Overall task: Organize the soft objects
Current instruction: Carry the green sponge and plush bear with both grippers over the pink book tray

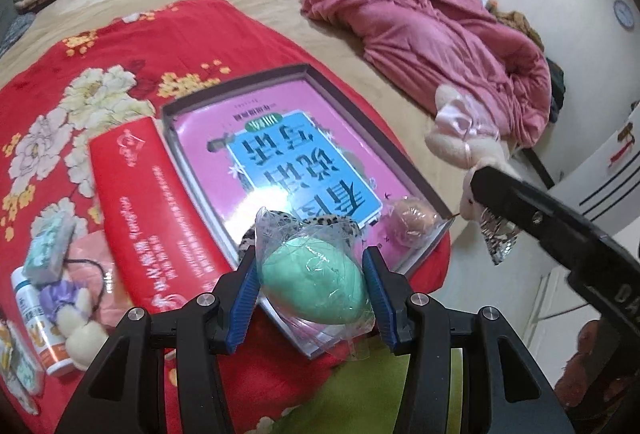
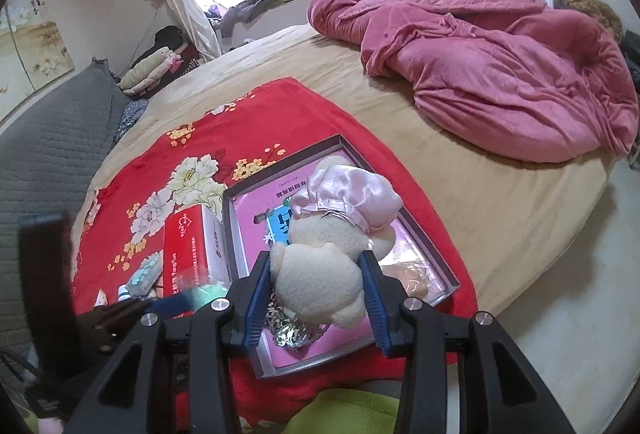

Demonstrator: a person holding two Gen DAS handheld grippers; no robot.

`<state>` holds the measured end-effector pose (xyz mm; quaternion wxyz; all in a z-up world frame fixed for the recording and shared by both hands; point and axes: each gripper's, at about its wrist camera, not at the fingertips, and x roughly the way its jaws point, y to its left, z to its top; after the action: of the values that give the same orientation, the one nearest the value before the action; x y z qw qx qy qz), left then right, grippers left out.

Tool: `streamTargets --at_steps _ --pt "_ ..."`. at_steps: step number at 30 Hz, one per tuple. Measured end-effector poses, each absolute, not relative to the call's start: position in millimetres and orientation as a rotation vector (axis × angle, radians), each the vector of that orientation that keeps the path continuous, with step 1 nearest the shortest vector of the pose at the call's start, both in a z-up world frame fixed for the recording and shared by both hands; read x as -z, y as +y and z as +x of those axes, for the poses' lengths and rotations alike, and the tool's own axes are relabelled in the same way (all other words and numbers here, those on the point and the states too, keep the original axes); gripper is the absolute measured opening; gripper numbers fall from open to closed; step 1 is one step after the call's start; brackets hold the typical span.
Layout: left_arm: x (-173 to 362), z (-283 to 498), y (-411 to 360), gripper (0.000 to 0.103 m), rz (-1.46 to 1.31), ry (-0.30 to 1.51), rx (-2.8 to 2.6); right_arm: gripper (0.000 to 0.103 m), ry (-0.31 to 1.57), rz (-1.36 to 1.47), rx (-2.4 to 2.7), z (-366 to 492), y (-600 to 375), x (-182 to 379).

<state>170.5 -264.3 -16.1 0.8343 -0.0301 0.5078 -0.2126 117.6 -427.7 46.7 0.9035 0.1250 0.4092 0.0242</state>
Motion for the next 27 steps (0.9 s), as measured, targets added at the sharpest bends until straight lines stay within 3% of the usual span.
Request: streamTargets --at_steps 27 --pt "65 173 -308 0.053 0.076 1.158 0.485 0.043 1.007 0.274 -0.132 160 -433 19"
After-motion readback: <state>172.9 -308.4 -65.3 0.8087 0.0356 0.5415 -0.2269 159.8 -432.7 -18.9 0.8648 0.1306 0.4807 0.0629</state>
